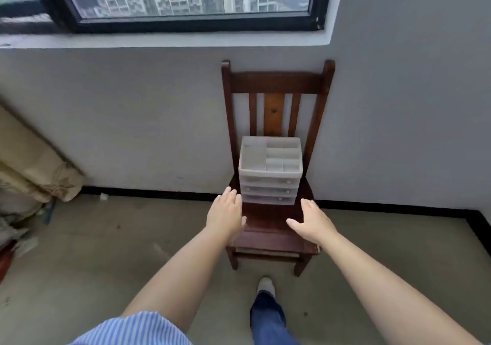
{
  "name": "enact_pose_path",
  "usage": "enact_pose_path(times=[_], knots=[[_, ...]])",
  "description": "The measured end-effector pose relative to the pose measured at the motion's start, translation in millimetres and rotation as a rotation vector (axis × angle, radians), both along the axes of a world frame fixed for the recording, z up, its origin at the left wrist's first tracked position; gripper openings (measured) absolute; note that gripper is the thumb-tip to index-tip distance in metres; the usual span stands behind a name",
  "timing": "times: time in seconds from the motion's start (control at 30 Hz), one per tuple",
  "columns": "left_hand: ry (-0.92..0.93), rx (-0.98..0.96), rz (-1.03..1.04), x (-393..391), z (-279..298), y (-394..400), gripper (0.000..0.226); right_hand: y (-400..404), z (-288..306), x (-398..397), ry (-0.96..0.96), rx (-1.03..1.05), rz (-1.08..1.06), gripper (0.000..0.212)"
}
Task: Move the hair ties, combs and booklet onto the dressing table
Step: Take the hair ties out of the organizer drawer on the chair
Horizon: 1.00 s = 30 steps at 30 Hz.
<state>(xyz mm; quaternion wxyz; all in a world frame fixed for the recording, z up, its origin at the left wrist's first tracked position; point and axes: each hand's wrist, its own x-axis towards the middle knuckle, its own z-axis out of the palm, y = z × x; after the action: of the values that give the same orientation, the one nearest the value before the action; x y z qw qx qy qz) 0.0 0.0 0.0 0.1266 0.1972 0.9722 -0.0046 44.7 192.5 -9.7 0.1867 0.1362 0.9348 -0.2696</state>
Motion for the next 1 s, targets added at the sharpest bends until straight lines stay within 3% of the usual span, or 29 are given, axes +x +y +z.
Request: enact_pose_path(times=[0.2, 0.4, 0.53, 0.57, 0.67, 0.73, 0.9, 0.93, 1.0], knots=[[-0.08, 0.024, -0.013, -138.2, -58.4, 28.1, 0.059, 10.1, -62.7, -129.6, -0.198, -0.254, -0.23, 0.052], [-0.074, 0.062, -0.15, -217.1, -127.2, 35.1, 0.057, -6.6, -129.8, -211.3, -0.288, -0.839, -0.817, 0.046], [0.088, 0.116, -0.319, -245.0, -168.1, 33.7, 0.045, -18.1, -174.0, -240.4, -0.15, -1.298, -1.337, 0.025], [0.105, 0.107, -0.351, -248.2, -172.2, 33.1, 0.043, -19.5, -183.1, -242.8, -0.098, -1.375, -1.432, 0.03], [0.078, 0.097, -0.382, -252.0, -176.6, 31.4, 0.051, -19.3, -193.0, -238.2, 0.007, -1.548, -1.506, 0.033], [0.036, 0.083, -0.392, -252.6, -174.9, 32.3, 0.053, -16.7, -193.8, -228.4, 0.007, -1.57, -1.51, 0.028], [-0.087, 0.105, -0.393, -256.7, -162.7, 33.8, 0.061, -28.9, -192.1, -178.7, -0.219, -1.326, -1.566, 0.009], [-0.102, 0.091, -0.397, -256.9, -160.3, 33.9, 0.062, -33.5, -190.4, -167.8, -0.243, -1.296, -1.589, 0.01], [-0.12, 0.036, -0.406, -256.5, -157.7, 33.4, 0.066, -40.0, -188.6, -153.5, -0.306, -1.247, -1.589, 0.032]])
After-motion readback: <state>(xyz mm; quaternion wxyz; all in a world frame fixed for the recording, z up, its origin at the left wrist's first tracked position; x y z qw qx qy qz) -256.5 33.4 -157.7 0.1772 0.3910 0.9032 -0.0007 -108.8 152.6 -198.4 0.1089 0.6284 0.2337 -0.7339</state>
